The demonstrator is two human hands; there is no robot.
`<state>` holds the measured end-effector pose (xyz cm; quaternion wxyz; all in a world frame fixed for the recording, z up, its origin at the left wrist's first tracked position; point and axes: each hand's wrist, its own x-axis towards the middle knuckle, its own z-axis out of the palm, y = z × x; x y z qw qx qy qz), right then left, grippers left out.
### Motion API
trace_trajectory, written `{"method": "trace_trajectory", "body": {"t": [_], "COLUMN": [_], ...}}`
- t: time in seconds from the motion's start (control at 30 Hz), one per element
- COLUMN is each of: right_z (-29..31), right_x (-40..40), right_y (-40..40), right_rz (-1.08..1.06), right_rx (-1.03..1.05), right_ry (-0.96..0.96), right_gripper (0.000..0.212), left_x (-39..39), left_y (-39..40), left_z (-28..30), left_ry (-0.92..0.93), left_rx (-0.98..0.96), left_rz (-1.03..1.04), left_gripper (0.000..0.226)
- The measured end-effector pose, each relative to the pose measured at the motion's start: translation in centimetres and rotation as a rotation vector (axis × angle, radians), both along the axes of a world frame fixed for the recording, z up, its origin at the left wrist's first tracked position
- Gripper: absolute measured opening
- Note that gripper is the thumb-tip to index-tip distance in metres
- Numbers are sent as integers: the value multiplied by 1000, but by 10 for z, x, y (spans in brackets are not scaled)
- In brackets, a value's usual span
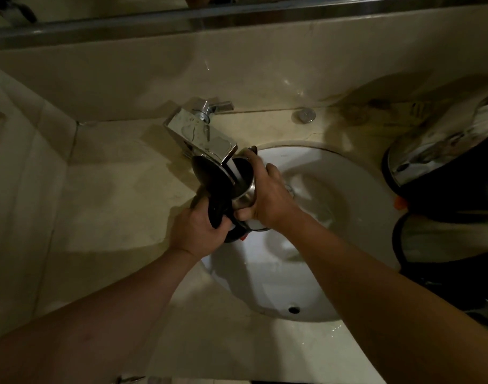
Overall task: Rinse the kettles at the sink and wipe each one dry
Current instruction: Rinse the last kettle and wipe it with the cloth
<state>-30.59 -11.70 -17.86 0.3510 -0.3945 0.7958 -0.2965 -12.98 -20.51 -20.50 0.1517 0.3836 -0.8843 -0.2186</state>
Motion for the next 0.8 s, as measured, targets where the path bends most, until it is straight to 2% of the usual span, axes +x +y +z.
{"method": "trace_trajectory", "body": {"t": [0.13,0.27,0.47,0.63,0.8], "right_z": [2,2,9,25,22], "right_x": [1,2,5,8,6], "right_y": [0,0,0,-5,-10], "right_rz": [-23,-43,-64,-63,-16], "right_rx": [16,44,74,194,200], "right_ry": [8,-10,-30,6,44], "right_gripper": [141,139,136,138,141], "left_x": [0,1,1,1,1], "left_y": [-1,-2,-1,-2,-4], "left_z": [0,1,2,9,14], "left_ry": [-11,-29,-73,-118,-157], "left_rx": [-30,6,53,127,218], "left_rz": [1,-5,-11,-28,-1], "left_gripper": [51,54,43,51,56]}}
